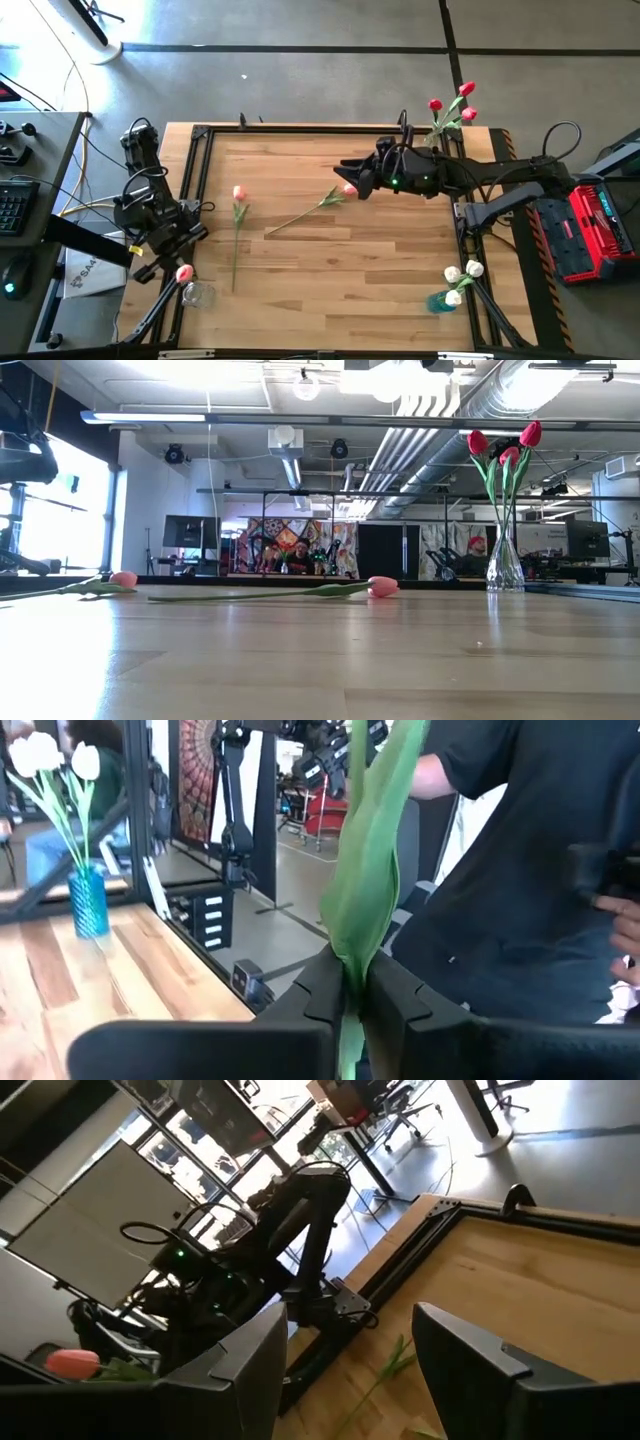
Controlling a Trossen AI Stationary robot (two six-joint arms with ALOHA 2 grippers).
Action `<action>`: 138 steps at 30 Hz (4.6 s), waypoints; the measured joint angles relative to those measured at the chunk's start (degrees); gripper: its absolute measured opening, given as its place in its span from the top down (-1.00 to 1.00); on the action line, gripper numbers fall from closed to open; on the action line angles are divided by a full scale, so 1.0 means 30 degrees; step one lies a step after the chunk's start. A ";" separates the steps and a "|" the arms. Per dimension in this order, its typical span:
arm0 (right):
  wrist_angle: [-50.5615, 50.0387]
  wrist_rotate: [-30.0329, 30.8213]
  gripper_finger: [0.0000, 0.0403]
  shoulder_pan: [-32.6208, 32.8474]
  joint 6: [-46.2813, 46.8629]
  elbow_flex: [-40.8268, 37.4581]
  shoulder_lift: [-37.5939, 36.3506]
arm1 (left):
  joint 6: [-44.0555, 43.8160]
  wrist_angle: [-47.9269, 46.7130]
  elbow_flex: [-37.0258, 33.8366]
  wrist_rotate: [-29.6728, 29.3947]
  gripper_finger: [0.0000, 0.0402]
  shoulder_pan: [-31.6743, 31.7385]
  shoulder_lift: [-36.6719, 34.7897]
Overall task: Sort flowers into vase by color
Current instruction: Put the center pink flower into the bottom transparent vase, then put the left pink flower into the bottom transparent vase
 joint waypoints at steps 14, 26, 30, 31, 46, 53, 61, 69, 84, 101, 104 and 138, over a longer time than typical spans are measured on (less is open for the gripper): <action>-0.0445 -0.0291 -0.01 0.0489 0.3351 0.0007 0.1303 | -0.2767 0.0017 0.0007 -0.0049 0.38 0.0000 -0.0064; -0.0600 -0.0421 -0.01 0.0839 0.5553 0.0004 0.3242 | -0.7357 -0.4423 0.1109 -0.4136 0.25 0.0007 -0.2611; -0.0768 0.0356 -0.01 0.1287 0.6115 0.0007 0.3360 | -1.1893 -0.9746 0.2158 -0.8458 0.31 0.0029 -0.2958; -0.0961 0.0456 -0.01 0.1365 0.6115 0.0007 0.3381 | -1.3446 -1.1140 0.2325 -0.9470 0.33 0.0079 -0.2937; -0.4451 0.0978 -0.01 0.0528 0.4867 0.0007 0.3366 | -2.7597 -2.3032 0.2441 -0.8539 0.62 0.4187 -0.2484; -0.4459 0.0209 -0.01 -0.0181 0.3371 0.0007 0.3366 | -2.5911 -2.1321 0.2436 -0.7188 0.63 0.5880 -0.1237; -0.4430 -0.1697 -0.01 -0.1720 0.1539 0.0007 0.3366 | -2.4773 -1.9381 0.2439 -0.5397 0.63 0.8515 0.1538; -0.4430 -0.3376 -0.01 -0.2870 -0.0052 0.0007 0.3366 | -2.1914 -1.7203 0.2433 -0.2262 0.63 1.3533 0.4416; -0.4452 -0.4552 -0.01 -0.3463 -0.2064 0.0004 0.3366 | -1.8105 -1.6124 0.2433 0.2961 0.06 2.2336 0.9791; -0.4932 -0.5403 -0.01 -0.3847 -0.3553 0.0005 0.3366 | -1.7775 -1.4626 0.2426 0.4481 0.11 2.5142 1.6478; -0.4932 -0.5397 -0.01 -0.3847 -0.3563 0.0007 0.3366 | -1.7303 -1.3260 0.2426 0.4940 0.19 2.5407 1.7304; -0.5428 -0.4503 -0.01 -0.1611 0.0848 0.0007 0.3366 | -0.6910 -1.3545 1.0164 0.5364 1.00 1.9792 0.5087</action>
